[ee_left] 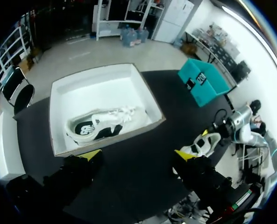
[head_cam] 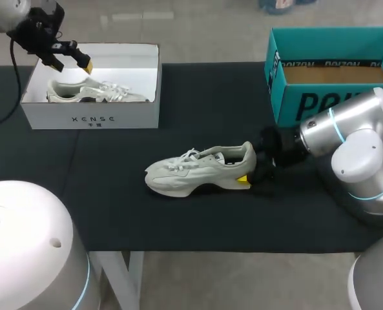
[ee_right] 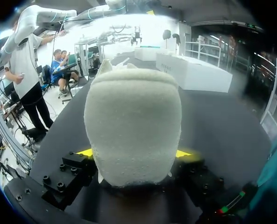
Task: Take the shoe out of the shoebox, open the shoe tongue, remove and reinsert the insole, then place the shoe into the shoebox
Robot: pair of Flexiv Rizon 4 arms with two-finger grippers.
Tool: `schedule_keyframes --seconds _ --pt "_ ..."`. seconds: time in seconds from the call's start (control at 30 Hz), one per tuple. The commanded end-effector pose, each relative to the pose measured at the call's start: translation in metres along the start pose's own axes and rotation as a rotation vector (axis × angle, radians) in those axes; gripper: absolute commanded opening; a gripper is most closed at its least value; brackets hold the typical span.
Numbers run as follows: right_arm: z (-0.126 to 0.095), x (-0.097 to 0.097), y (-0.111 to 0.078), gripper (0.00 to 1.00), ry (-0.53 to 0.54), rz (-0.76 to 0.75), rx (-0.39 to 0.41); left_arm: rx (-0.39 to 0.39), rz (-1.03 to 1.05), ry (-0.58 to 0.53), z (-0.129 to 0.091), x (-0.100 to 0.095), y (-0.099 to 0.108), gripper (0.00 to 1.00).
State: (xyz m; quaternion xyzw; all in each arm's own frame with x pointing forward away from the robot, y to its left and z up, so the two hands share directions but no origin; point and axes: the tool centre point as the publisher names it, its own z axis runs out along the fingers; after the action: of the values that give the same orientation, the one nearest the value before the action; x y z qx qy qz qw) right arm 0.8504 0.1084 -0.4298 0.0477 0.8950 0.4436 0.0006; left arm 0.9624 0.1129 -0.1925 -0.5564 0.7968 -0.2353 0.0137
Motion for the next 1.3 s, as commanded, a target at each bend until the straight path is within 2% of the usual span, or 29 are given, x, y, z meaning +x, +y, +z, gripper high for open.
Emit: schedule_keyframes --seconds 0.03,0.17,0.23,0.27,0.47,0.63,0.77,0.9,1.03,1.3 --pt "0.004 -0.001 -0.001 0.0 0.0 0.0 0.001 0.004 -0.001 -0.014 -0.001 0.001 0.002 1.0" --pt "0.004 -0.001 -0.001 0.0 0.0 0.0 0.001 -0.111 -0.152 -0.118 0.017 0.017 0.029 1.0" --pt "0.004 -0.001 -0.001 0.0 0.0 0.0 0.001 -0.123 -0.186 -0.135 0.023 0.027 0.039 1.0" --pt "0.004 -0.001 -0.001 0.0 0.0 0.0 0.001 -0.138 -0.212 -0.177 0.023 0.033 0.045 1.0" --pt "0.004 -0.001 -0.001 0.0 0.0 0.0 0.001 -0.095 -0.28 -0.274 0.026 0.065 0.062 1.0" --pt "0.004 -0.001 -0.001 0.0 0.0 0.0 0.001 -0.055 -0.298 -0.307 0.034 0.098 0.072 1.0" --pt "0.004 -0.001 -0.001 0.0 0.0 0.0 0.001 -0.046 -0.296 -0.298 0.045 0.125 0.078 1.0" --pt "0.004 -0.001 -0.001 0.0 0.0 0.0 0.001 -0.05 -0.286 -0.274 0.056 0.142 0.082 1.0" --pt "0.004 -0.001 -0.001 0.0 0.0 0.0 0.001 -0.057 -0.289 -0.262 0.069 0.156 0.087 1.0" --pt "0.004 -0.001 -0.001 0.0 0.0 0.0 0.001 -0.124 -0.235 -0.195 0.1 0.18 0.096 1.0"
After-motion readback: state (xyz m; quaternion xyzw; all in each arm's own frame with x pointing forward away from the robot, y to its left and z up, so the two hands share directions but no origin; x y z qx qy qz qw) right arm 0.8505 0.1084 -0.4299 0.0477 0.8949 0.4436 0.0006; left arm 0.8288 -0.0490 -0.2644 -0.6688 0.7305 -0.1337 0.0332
